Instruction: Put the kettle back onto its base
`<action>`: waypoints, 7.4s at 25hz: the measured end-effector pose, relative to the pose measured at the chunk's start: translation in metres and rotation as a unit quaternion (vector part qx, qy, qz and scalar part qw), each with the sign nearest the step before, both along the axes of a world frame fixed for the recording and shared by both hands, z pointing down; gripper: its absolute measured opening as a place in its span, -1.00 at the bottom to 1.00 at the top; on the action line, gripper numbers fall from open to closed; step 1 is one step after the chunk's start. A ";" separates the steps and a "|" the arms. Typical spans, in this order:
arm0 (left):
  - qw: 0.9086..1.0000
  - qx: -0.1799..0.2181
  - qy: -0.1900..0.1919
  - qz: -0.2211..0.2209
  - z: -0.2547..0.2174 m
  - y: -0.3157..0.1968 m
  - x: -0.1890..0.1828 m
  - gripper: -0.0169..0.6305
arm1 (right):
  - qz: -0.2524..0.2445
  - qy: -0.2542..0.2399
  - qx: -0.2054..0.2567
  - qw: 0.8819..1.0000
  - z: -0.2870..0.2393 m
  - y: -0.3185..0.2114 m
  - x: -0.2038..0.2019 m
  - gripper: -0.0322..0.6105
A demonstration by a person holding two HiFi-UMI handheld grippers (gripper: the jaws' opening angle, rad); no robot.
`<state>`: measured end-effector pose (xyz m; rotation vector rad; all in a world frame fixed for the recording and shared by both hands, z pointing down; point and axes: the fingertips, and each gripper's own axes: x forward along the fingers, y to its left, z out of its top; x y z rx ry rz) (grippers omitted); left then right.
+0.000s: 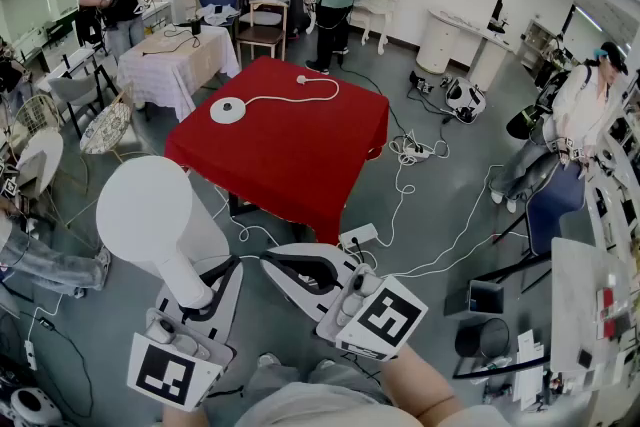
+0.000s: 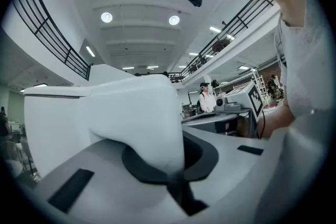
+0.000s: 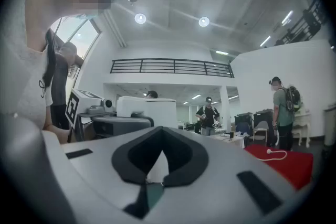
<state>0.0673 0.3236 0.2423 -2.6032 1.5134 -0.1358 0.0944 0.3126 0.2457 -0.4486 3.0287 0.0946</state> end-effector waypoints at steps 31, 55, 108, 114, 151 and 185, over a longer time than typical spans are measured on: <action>1.000 0.004 0.005 0.021 0.004 -0.035 -0.069 -0.92 | 0.031 0.005 -0.022 0.999 0.011 -0.044 -0.054 -0.88; 0.996 0.026 0.005 -0.086 -0.005 -0.261 -0.049 -0.92 | -0.088 0.002 -0.018 0.996 0.011 -0.278 -0.043 -0.88; 0.983 -0.045 0.010 0.177 0.155 -0.578 -0.175 -0.92 | 0.121 0.036 -0.100 0.987 0.102 -0.551 -0.173 -0.88; 0.980 -0.045 0.009 0.195 0.174 -0.594 -0.167 -0.92 | 0.139 0.048 -0.108 0.983 0.116 -0.553 -0.168 -0.88; 0.980 -0.023 -0.011 0.197 0.182 -0.604 -0.173 -0.91 | 0.123 0.048 -0.123 0.984 0.125 -0.572 -0.170 -0.88; 0.981 -0.107 -0.042 0.155 0.210 -0.573 -0.248 -0.50 | 0.090 0.041 -0.122 0.988 0.121 -0.568 -0.188 -0.88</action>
